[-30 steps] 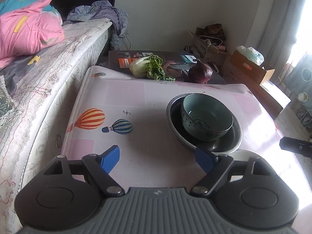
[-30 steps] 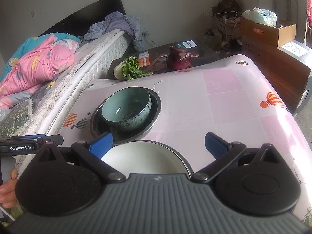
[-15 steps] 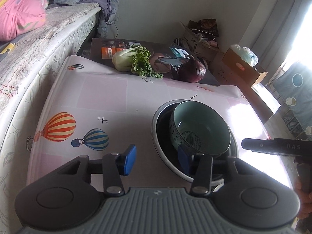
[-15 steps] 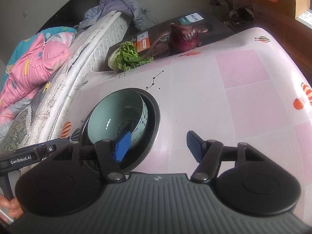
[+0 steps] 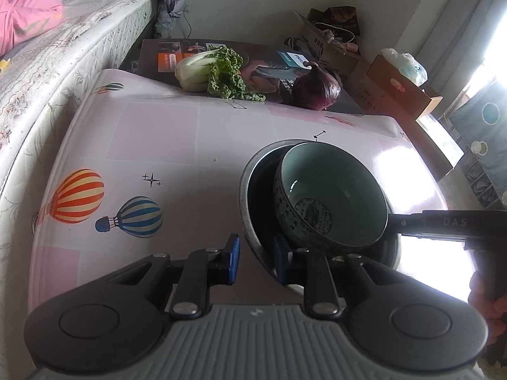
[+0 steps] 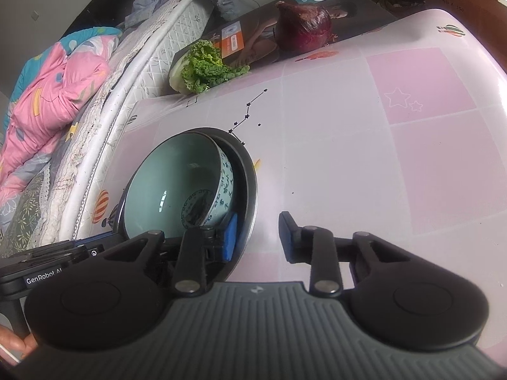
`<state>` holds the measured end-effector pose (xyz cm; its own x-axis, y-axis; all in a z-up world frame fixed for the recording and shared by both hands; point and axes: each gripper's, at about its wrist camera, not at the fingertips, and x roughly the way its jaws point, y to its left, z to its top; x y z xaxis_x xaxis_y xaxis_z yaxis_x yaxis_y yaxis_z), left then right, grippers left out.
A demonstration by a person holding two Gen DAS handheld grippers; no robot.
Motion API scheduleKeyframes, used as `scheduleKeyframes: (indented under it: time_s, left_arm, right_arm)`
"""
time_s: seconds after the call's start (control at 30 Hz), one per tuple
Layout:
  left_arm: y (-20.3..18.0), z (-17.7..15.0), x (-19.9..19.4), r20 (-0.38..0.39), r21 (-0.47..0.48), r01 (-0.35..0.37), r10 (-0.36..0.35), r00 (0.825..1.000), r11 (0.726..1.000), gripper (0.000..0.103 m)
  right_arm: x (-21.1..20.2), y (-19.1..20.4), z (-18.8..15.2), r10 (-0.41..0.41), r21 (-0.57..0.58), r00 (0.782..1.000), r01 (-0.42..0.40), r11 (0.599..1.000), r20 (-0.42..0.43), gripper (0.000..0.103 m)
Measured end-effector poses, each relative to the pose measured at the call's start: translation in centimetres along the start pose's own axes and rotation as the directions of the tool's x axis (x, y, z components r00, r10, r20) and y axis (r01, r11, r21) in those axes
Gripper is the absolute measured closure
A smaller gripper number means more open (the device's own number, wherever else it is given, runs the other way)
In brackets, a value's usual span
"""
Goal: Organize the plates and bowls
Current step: 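Close both tools on the steel basin rim, then lift the basin with the teal bowl using both tools toward the plate stack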
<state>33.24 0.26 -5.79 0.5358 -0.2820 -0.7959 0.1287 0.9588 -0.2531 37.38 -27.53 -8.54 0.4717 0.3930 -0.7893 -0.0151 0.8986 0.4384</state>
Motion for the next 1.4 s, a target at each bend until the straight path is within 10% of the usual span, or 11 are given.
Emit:
scheduleKeyframes:
  time_s: [1.4]
  left_arm:
    - [0.5,0.5,2.8,-0.050,-0.067,0.033,-0.037,0.998,0.997,0.085]
  right_arm:
    - [3.1,-0.1,0.3,0.078,0.036,0.997,-0.078,0.996,0.008,0.093]
